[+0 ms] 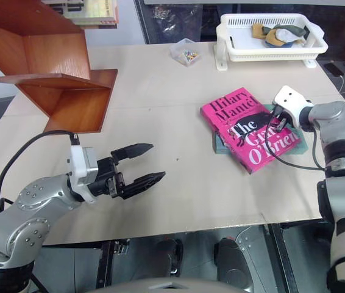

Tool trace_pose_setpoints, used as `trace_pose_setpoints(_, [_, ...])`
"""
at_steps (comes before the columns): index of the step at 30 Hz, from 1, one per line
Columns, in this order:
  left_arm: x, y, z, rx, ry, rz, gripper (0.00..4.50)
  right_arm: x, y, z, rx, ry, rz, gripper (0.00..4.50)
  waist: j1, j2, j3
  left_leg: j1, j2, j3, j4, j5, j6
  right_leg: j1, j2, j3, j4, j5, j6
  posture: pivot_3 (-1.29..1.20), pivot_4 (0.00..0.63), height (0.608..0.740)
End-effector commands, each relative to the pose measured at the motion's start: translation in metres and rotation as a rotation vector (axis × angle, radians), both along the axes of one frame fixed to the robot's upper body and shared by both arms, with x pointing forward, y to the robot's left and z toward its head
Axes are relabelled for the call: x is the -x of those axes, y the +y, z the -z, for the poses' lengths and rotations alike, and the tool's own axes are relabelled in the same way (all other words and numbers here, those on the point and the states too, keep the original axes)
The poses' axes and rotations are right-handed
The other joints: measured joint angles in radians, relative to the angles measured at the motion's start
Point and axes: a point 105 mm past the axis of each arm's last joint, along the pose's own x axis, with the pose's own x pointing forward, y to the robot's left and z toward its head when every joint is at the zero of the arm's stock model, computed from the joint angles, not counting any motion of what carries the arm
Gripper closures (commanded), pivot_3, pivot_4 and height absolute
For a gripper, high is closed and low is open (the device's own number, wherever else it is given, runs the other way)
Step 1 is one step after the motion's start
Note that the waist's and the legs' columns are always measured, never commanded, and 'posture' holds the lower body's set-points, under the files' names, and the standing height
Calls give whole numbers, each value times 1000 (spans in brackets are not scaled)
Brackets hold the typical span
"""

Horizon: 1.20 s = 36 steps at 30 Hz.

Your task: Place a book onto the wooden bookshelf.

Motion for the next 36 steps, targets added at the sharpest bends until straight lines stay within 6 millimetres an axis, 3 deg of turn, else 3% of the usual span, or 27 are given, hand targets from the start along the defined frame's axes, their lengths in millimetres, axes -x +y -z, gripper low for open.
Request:
trace_pose_setpoints(1, [4, 0, -10, 1, -44, 7, 0, -1, 10, -13, -18, -27, -43, 4460, 1, 0, 0, 0, 0, 0, 0, 0, 0, 0, 0, 0, 1, 0, 0, 0, 150, 740])
trace_pose_setpoints(16, [1, 1, -10, 4, -28, 2, 0, 5, 33, -4, -61, -9, -112, 4460, 2, 0, 0, 0, 0, 0, 1, 0, 0, 0, 0, 0, 1, 0, 0, 0, 150, 740])
trace_pose_setpoints(22, [-11, 5, -10, 87, 55, -55, 0, 9, 4, -13, -42, -48, -41, 4460, 6, 0, 0, 0, 0, 0, 1, 0, 0, 0, 0, 0, 1, 0, 0, 0, 150, 740])
trace_pose_setpoints(23, [-15, 6, -8, 105, 83, -71, 0, 11, -6, -18, -45, -72, -16, 3971, 11, 0, 0, 0, 0, 0, 1, 0, 0, 0, 0, 0, 1, 0, 0, 0, 150, 740])
trace_pose_setpoints(24, [-19, 7, -5, 111, 108, -83, 0, 14, -16, -25, -47, -117, 15, 3856, 17, 0, 0, 0, -1, -1, 1, 0, 0, 0, 0, -1, 2, 0, 0, 0, 150, 740])
trace_pose_setpoints(25, [-22, 6, -3, 115, 125, -87, 0, 19, -26, -33, -50, -157, 42, 3445, 21, 0, 0, -1, -1, -2, 2, 0, 0, 0, 0, -2, 1, 0, 0, 0, 150, 740])
trace_pose_setpoints(27, [-27, 4, -2, 144, 163, -85, 0, 32, -37, -51, -98, -227, 58, 2471, 31, 1, 1, -3, -2, -3, 2, 0, 0, -1, 0, -3, 1, 0, 0, 0, 150, 740])
trace_pose_setpoints(28, [-33, 4, -1, 148, 165, -100, 0, 48, -36, -62, -160, -250, 34, 2471, 28, 1, 1, -3, -2, -3, 2, 0, 0, -2, 0, -2, 1, 0, 0, 0, 150, 740])
trace_pose_setpoints(29, [-38, 4, -1, 150, 163, -114, 0, 65, -33, -70, -207, -265, 2, 1841, 32, 2, 1, -4, -2, -2, 2, 0, 0, -2, 0, -2, 1, 0, 0, 0, 150, 740])
trace_pose_setpoints(30, [-41, 3, -1, 164, 182, -111, 0, 85, -27, -74, -229, -260, -39, 1607, 43, 2, 1, -5, -2, -3, 2, 0, 0, -2, -1, -3, 1, 0, 0, 0, 150, 740])
trace_pose_setpoints(33, [-49, -5, 2, 204, 253, -62, 0, 152, 1, -76, -292, -215, -128, 1607, 51, 3, 0, -7, 0, -8, 1, 0, 0, -1, 0, -7, -2, 0, 0, 0, 150, 740])
trace_pose_setpoints(36, [-60, -11, 4, 211, 287, -25, 0, 197, 35, -70, -387, -176, -138, 1607, 44, 3, 0, -5, -1, -8, 1, -2, 3, 0, 0, -5, -1, 0, 0, 0, 150, 740])
